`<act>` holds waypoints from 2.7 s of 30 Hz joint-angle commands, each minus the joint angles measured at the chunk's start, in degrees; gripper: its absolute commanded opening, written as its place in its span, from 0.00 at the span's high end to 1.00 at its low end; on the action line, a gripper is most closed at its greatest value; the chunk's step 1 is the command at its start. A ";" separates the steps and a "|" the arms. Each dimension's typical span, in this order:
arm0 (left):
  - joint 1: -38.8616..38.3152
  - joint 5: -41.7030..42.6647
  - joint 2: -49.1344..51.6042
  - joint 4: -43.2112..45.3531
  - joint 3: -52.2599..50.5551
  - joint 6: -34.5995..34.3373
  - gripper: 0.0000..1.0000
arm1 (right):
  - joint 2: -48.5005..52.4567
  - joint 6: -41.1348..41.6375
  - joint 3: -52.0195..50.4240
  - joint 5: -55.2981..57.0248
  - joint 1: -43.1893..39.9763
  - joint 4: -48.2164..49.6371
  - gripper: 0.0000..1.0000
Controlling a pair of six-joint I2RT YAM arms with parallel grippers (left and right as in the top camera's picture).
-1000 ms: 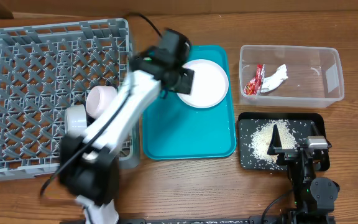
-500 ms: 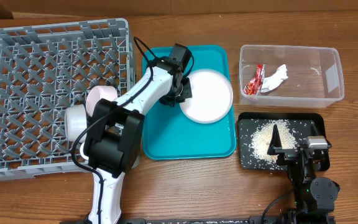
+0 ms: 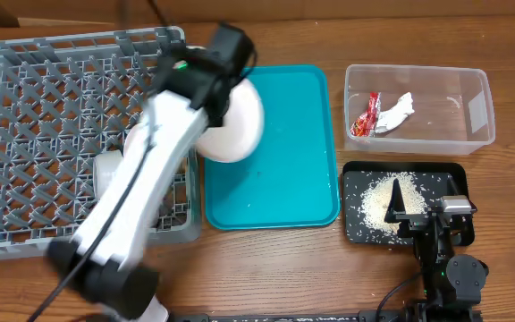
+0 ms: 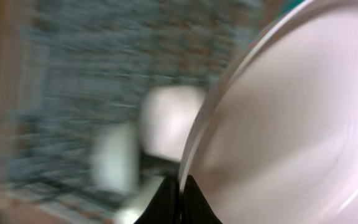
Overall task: Sort waste into correct bins and load items into the dishwasher
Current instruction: 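Lift the white plate and stand it upright in the rack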
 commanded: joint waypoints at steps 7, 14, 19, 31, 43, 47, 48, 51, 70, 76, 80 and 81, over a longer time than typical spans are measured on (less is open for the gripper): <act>4.17 -28.37 -7.52 -10.05 -0.09 6.64 0.96 | -0.68 -0.26 -0.61 0.46 -0.33 0.24 0.00; 12.22 -31.89 -13.31 -10.03 -6.32 5.90 0.96 | -0.68 -0.26 -0.61 0.46 -0.33 0.24 0.00; 22.18 -31.36 -16.70 -10.03 -10.12 -2.73 0.96 | -0.68 -0.26 -0.61 0.46 -0.33 0.24 0.00; 34.27 -29.09 -12.22 12.90 -27.26 7.41 0.96 | -0.68 -0.26 -0.61 0.46 -0.33 0.24 0.00; 34.25 -28.48 -4.50 30.12 -27.96 28.11 0.96 | -0.68 -0.26 -0.61 0.46 -0.33 0.24 0.00; 34.25 -26.01 -2.91 30.32 -27.98 29.38 0.96 | -0.68 -0.26 -0.61 0.46 -0.33 0.24 0.00; 34.25 -24.70 -2.60 30.32 -27.98 29.40 0.93 | -0.68 -0.26 -0.61 0.46 -0.33 0.24 0.00; 34.10 -23.50 -2.29 30.27 -27.98 29.40 0.75 | -0.68 -0.26 -0.61 0.46 -0.33 0.24 0.00; 24.72 20.46 -28.55 8.39 -9.55 22.84 0.00 | -0.68 -0.26 -0.61 0.46 -0.33 0.24 0.00; 17.18 28.74 -40.81 4.92 -9.57 19.82 0.00 | -0.68 -0.26 -0.61 0.46 -0.33 0.24 0.00; 16.24 38.27 -45.90 1.95 -9.57 19.87 0.00 | -0.68 -0.26 -0.61 0.46 -0.33 0.24 0.00; 16.24 38.84 -46.84 1.25 -9.57 19.85 0.00 | -0.68 -0.26 -0.61 0.46 -0.33 0.24 0.00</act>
